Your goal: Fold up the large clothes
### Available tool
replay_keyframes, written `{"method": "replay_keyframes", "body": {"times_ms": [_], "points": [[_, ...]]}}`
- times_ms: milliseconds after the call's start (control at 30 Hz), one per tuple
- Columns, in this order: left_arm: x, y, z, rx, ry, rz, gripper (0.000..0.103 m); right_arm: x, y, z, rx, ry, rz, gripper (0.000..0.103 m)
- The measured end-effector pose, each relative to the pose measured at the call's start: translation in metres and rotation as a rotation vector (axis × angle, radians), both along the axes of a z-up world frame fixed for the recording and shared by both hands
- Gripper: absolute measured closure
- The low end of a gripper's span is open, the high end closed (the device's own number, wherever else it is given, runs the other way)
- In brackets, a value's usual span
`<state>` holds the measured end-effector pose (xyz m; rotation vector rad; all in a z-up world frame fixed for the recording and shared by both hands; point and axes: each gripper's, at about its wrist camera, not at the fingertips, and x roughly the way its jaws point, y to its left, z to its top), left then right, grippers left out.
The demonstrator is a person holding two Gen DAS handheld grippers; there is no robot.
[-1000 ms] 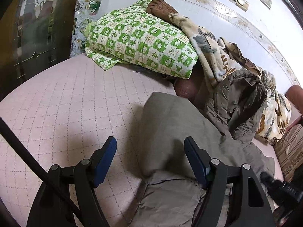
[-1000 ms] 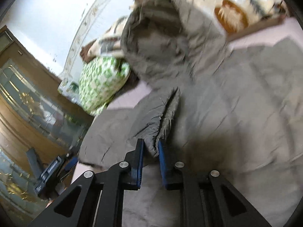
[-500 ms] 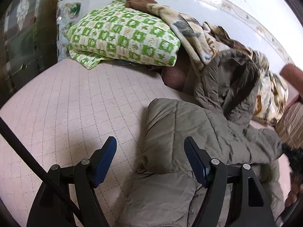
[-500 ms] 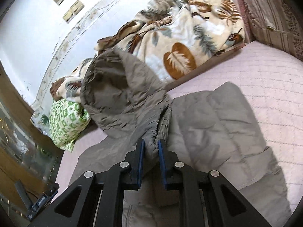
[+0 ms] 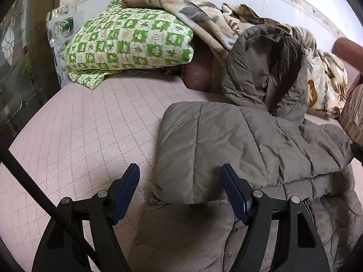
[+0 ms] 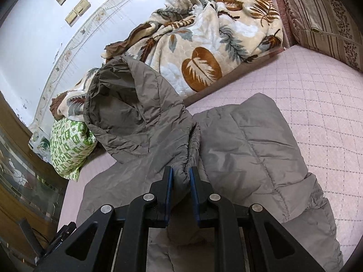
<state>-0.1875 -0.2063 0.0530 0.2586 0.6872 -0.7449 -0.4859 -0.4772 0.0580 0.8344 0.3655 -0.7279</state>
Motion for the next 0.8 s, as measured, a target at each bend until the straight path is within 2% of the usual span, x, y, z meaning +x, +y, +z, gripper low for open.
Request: {"method": "replay_keyframes", "body": {"times_ms": [200, 367, 533, 700, 800], "points": [[-0.003, -0.005, 0.007, -0.025, -0.015, -0.01, 0.03, -0.001, 0.001, 0.0, -0.004, 0.012, 0.015, 0.087], [-0.004, -0.009, 0.005, -0.015, -0.011, -0.02, 0.03, -0.003, 0.007, 0.006, -0.028, 0.022, 0.031, 0.087], [-0.002, -0.01, 0.007, -0.028, -0.008, -0.013, 0.03, -0.007, 0.01, 0.007, -0.022, 0.068, 0.033, 0.087], [0.001, -0.02, -0.005, 0.041, 0.002, 0.006, 0.03, -0.008, 0.002, -0.013, 0.024, 0.159, 0.01, 0.087], [0.004, -0.023, -0.013, 0.071, 0.018, 0.008, 0.03, -0.01, -0.005, -0.024, 0.069, 0.171, 0.002, 0.087]]}}
